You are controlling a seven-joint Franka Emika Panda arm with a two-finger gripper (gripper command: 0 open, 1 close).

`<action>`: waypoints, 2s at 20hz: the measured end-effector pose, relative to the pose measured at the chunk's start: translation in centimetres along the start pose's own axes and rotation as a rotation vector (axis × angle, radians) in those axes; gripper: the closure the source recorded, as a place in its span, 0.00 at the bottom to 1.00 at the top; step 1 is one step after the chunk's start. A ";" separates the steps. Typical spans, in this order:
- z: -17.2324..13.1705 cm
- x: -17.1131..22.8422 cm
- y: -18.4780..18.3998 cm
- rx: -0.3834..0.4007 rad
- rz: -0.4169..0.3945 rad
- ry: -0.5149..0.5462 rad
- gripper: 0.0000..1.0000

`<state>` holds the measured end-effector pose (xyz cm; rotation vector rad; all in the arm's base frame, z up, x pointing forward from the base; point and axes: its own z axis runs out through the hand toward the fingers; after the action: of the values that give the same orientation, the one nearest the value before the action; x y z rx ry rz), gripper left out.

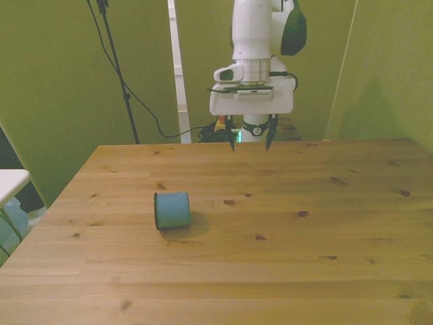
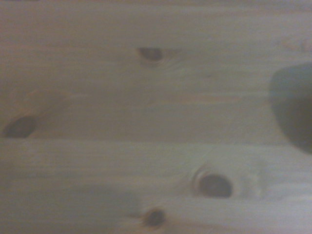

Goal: Flip the mug upright

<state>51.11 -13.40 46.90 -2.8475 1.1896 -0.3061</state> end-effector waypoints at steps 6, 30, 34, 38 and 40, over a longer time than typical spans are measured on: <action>0.4 5.8 0.8 -0.016 -0.082 0.010 0.00; 6.3 21.5 9.7 0.158 -0.096 -0.129 0.00; 7.6 22.1 9.9 0.238 -0.113 -0.217 0.00; 8.7 22.6 10.4 0.314 -0.122 -0.304 0.00; 9.3 22.7 10.3 0.343 -0.128 -0.340 0.00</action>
<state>61.31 -37.14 40.37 -2.5454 0.8053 -0.0204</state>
